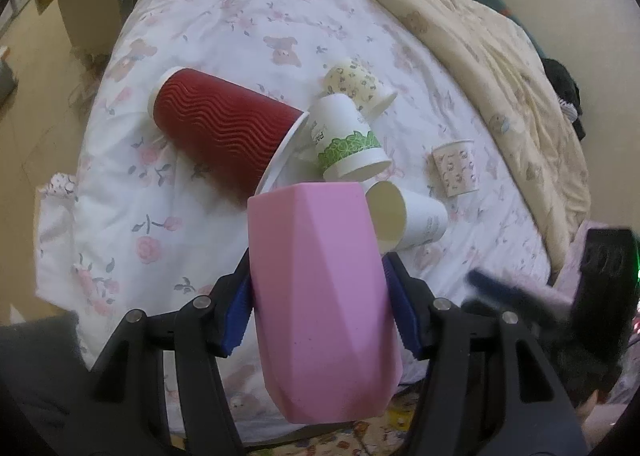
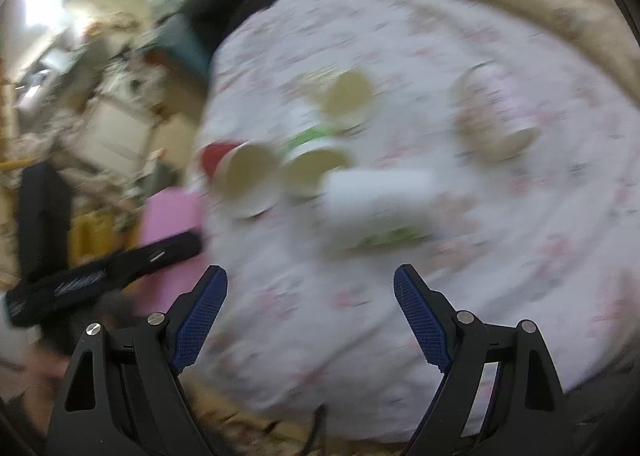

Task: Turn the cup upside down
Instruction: 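Lift the pink cup with the left tool and rotate its hexagonal base upward, then lower the pink cup rim-down onto the bed and open the left tool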

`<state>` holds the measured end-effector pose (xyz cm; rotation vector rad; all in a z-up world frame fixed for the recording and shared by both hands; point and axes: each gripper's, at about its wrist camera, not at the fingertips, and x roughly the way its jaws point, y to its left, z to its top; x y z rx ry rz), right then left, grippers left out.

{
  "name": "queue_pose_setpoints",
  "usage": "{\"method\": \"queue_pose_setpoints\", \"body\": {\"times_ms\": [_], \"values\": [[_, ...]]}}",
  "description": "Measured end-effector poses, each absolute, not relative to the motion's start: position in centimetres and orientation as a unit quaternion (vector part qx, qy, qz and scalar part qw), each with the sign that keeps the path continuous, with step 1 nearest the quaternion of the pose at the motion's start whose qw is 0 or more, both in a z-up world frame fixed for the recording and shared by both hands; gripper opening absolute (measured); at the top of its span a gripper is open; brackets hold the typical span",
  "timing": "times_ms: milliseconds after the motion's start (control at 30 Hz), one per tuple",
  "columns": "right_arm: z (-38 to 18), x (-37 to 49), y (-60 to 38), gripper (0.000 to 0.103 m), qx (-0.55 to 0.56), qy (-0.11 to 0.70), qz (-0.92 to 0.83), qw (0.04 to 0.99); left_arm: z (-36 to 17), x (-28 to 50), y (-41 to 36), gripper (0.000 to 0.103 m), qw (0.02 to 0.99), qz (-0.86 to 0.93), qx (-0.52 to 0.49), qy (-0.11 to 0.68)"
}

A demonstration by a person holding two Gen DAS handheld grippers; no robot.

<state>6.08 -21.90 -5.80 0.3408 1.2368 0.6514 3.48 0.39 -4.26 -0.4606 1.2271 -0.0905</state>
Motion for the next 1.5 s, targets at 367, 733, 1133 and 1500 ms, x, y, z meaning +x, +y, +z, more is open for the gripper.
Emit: {"method": "queue_pose_setpoints", "body": {"times_ms": [367,733,1133,1500], "values": [[-6.4,4.6,-19.0,0.088,0.185,0.586,0.390,0.686,-3.6,3.3,-1.6,0.057,0.799,-0.078,-0.197,0.562],[-7.9,5.0,-19.0,0.088,0.157,0.614,0.351,0.690,-3.0,3.1,-2.1,0.056,0.810,-0.091,-0.179,0.550],[-8.7,5.2,-19.2,0.088,0.126,0.626,0.316,0.702,-3.1,3.0,-2.3,0.056,0.808,-0.091,-0.176,0.555],[-5.0,5.7,-23.7,0.088,0.156,0.553,0.253,0.779,-4.2,5.0,-1.6,0.055,0.818,-0.005,-0.116,0.564]]}}
